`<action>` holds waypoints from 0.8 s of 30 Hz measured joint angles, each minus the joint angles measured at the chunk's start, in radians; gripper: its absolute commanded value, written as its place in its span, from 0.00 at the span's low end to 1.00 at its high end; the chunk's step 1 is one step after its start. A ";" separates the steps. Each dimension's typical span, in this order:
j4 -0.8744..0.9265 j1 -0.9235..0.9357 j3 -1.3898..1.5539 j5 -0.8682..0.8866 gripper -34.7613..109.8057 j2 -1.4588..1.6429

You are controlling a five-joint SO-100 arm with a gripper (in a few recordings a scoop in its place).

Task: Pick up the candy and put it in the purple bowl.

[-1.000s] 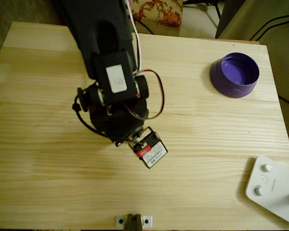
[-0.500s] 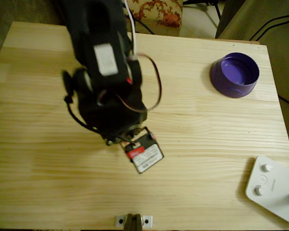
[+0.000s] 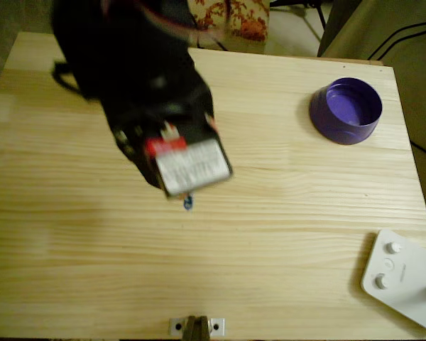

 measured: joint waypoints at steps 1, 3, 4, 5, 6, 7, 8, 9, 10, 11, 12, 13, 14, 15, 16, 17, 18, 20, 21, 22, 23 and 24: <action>0.000 0.002 0.000 0.003 0.24 0.037; 0.000 0.002 0.000 0.015 0.24 0.114; 0.000 -0.002 0.000 0.015 0.24 0.155; 0.000 -0.006 0.000 0.015 0.24 0.196; 0.000 -0.012 0.000 0.015 0.24 0.242; 0.000 -0.018 0.000 0.015 0.24 0.282; 0.000 -0.023 0.000 0.018 0.24 0.314; 0.000 -0.025 0.000 0.034 0.24 0.350; 0.008 -0.026 0.000 0.041 0.24 0.385; 0.017 -0.031 0.000 0.051 0.24 0.417; 0.028 -0.041 0.000 0.054 0.24 0.448; 0.043 -0.057 0.000 0.054 0.24 0.480; 0.052 -0.075 0.000 0.054 0.24 0.509; 0.063 -0.098 0.000 0.054 0.24 0.538; 0.077 -0.127 0.000 0.054 0.24 0.566; 0.086 -0.153 0.000 0.054 0.24 0.594; 0.087 -0.183 0.000 0.054 0.24 0.621; 0.091 -0.235 0.000 0.054 0.24 0.676; 0.091 -0.267 0.000 0.054 0.24 0.699; 0.091 -0.307 0.000 0.054 0.24 0.723; 0.091 -0.347 0.000 0.054 0.24 0.749; 0.091 -0.393 0.000 0.054 0.24 0.778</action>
